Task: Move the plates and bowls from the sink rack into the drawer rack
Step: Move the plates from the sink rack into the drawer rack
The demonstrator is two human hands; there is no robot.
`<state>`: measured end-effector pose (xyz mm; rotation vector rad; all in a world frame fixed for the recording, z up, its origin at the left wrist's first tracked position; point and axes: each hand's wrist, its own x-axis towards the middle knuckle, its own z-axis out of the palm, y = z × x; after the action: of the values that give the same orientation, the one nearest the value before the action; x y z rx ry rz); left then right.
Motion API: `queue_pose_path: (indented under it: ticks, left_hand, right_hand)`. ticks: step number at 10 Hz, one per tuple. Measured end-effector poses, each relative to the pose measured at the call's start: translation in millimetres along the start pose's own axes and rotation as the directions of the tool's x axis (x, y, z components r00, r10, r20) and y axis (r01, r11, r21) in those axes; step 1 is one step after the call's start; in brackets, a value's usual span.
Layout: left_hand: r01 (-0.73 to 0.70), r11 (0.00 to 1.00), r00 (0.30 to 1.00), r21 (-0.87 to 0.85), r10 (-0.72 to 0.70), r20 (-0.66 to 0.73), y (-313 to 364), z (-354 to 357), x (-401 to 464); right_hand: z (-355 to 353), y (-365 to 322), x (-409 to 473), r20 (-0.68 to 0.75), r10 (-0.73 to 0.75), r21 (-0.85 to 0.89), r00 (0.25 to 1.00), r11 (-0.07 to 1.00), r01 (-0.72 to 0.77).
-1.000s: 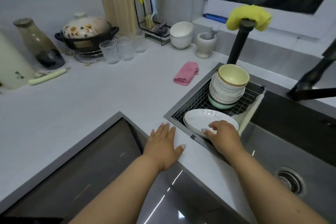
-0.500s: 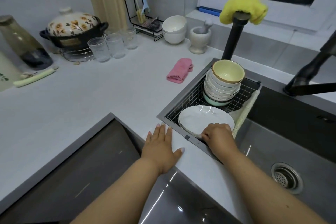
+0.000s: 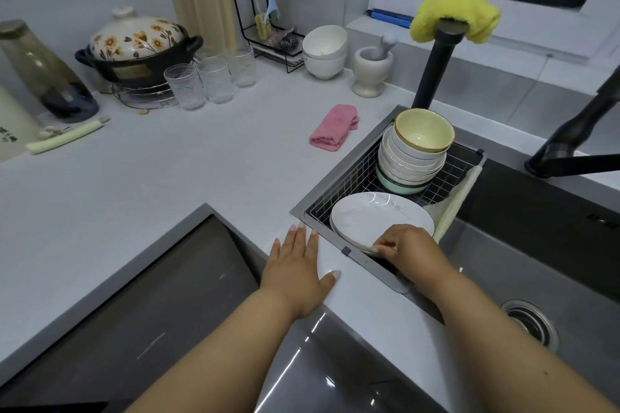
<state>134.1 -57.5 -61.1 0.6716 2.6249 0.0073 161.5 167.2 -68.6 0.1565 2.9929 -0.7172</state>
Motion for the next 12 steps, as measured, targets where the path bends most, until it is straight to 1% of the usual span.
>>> queue_pose_path:
  ticks: [1, 2, 4, 5, 6, 7, 8, 9, 10, 11, 12]
  left_hand:
    - [-0.001, 1.0, 1.0, 0.009, 0.001, -0.008, 0, 1, 0]
    - [0.001, 1.0, 1.0, 0.023, -0.001, -0.011, 0, 2, 0]
    - [-0.002, 1.0, 1.0, 0.016, 0.002, -0.017, 0, 1, -1]
    - [-0.002, 1.0, 1.0, 0.017, 0.003, -0.012, 0, 2, 0]
    - [-0.006, 1.0, 1.0, 0.015, 0.006, -0.009, -1, 2, -1]
    - [-0.007, 1.0, 1.0, 0.017, 0.007, -0.011, -1, 1, -1]
    - [-0.011, 1.0, 1.0, 0.007, 0.011, -0.012, -1, 1, -1]
    - [-0.016, 1.0, 1.0, -0.002, 0.016, -0.007, -3, 2, -1]
    - [-0.019, 0.999, 0.999, -0.03, 0.018, -0.026, -3, 1, -1]
    - [-0.014, 0.986, 0.998, -0.166, 0.004, -0.057, -4, -6, -1]
    - [-0.033, 0.886, 0.982, -0.462, -0.057, -0.179, 0, -21, -4]
  right_hand:
    - [-4, 1, -2, 0.067, 0.017, 0.014, 0.998, 1.0, -0.018]
    - [-6, 2, -2, 0.116, 0.003, -0.044, 0.993, 0.999, 0.002]
    - [-6, 1, 1, 0.17, 0.018, -0.135, 0.985, 0.991, 0.005]
    - [-1, 4, -2, 0.073, -0.025, -0.13, 0.997, 0.991, 0.034]
    - [5, 6, -4, 0.002, -0.082, -0.201, 0.997, 0.976, 0.08]
    - [11, 7, -5, -0.12, -0.146, -0.188, 0.982, 0.975, 0.122]
    - [7, 1, -6, -0.264, -0.185, -0.156, 0.947, 0.977, 0.148]
    - [-5, -6, -1, -0.318, -0.211, -0.115, 0.924, 0.976, 0.183]
    - [-19, -12, 6, -0.331, -0.167, -0.039, 0.929, 0.986, 0.163]
    - [-34, -22, 9, -0.303, -0.131, 0.024, 0.944, 0.989, 0.145]
    - [-47, -34, 7, -0.315, -0.134, 0.056, 0.94, 0.986, 0.159]
